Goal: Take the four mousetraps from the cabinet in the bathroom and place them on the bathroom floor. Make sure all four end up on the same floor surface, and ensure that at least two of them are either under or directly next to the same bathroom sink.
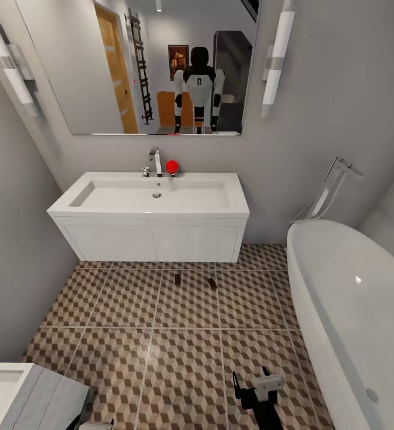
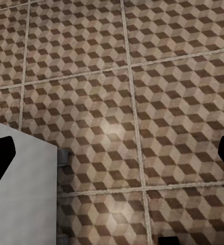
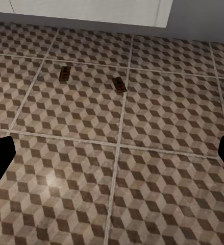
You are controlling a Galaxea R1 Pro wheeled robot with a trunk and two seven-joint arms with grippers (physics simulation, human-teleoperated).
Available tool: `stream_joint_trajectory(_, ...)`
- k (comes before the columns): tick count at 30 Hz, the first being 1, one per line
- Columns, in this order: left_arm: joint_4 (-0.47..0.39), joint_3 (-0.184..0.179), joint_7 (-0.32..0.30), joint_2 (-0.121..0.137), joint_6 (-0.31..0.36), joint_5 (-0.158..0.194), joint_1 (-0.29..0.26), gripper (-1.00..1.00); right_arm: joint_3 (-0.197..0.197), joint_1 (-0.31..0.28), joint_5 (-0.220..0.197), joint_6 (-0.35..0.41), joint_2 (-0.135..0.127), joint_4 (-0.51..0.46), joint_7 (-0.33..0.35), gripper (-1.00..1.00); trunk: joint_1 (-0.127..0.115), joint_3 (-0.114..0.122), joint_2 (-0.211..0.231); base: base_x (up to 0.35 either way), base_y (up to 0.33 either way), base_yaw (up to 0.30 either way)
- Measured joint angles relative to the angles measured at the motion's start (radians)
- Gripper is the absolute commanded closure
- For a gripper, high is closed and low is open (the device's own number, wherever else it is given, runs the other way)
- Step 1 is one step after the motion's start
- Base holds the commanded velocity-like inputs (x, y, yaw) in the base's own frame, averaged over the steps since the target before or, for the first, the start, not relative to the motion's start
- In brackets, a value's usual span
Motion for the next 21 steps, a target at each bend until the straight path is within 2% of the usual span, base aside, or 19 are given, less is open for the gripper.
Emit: stream_joint_trajectory(21, 0.000, 0.000, 0.000, 0.000, 0.000, 0.000, 0.000, -1.00, 0.000, 0.000, 0.000, 0.000, 0.000, 0.000, 0.000, -1.00, 0.000, 0.000, 0.000, 0.000, 0.000, 0.000)
